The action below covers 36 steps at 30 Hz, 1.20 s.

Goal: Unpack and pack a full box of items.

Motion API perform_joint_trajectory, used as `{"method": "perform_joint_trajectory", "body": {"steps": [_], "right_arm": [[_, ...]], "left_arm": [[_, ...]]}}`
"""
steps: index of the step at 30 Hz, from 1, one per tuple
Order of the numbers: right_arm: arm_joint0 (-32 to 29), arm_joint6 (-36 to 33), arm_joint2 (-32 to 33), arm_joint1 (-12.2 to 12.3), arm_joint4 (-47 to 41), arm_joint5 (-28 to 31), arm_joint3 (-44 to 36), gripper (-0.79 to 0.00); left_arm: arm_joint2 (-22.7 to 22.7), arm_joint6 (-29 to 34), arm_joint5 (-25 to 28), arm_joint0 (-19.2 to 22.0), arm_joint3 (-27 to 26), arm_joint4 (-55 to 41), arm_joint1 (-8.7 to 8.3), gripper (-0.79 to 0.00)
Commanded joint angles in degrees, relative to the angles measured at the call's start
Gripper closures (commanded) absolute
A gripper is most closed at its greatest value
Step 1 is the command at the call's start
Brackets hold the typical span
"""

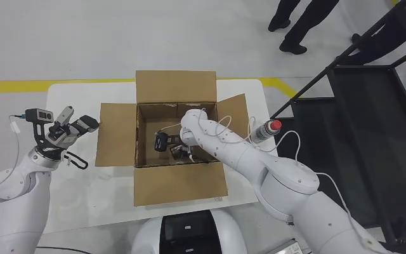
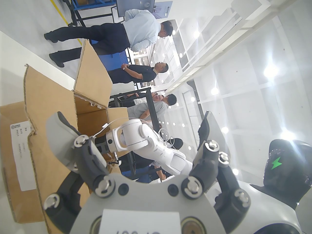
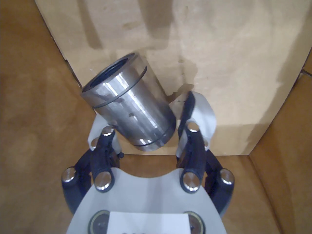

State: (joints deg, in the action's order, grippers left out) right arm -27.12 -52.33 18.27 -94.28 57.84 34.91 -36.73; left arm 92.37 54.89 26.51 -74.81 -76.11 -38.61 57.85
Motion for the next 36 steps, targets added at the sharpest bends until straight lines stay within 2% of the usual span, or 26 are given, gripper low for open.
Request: {"method": "perform_joint_trajectory", "body": {"steps": [1, 9, 16, 22, 30, 33, 36], "right_arm": [[-0.09, 0.36, 0.08, 0.01, 0.49, -0.03, -0.32, 0.000], [-0.04, 2.37, 1.37, 0.99, 3.28, -0.55, -2.38, 0.000], [-1.32, 2.52, 4.69, 4.37, 5.95, -1.64, -7.27, 0.000], [-4.48, -0.98, 9.26, 8.50, 7.93, -2.58, -16.38, 0.000], [-11.98, -8.32, 16.87, 14.34, 11.58, -1.40, -34.68, 0.000], [-14.09, -9.99, 18.61, 15.50, 12.38, -0.56, -38.60, 0.000], [-14.64, -10.88, 18.94, 15.72, 12.98, -0.88, -38.92, 0.000]], "left_arm": [[0.00, 0.01, 0.00, 0.00, 0.00, -0.13, 0.00, -0.785], [0.00, 0.01, 0.00, 0.00, 0.00, -0.13, 0.00, -0.785], [0.00, 0.01, 0.00, 0.00, 0.00, -0.13, 0.00, -0.785], [0.00, 0.01, 0.00, 0.00, 0.00, -0.13, 0.00, -0.785], [0.00, 0.01, 0.00, 0.00, 0.00, -0.13, 0.00, -0.785], [0.00, 0.01, 0.00, 0.00, 0.00, -0.13, 0.00, -0.785], [0.00, 0.01, 0.00, 0.00, 0.00, -0.13, 0.00, -0.785]]}}
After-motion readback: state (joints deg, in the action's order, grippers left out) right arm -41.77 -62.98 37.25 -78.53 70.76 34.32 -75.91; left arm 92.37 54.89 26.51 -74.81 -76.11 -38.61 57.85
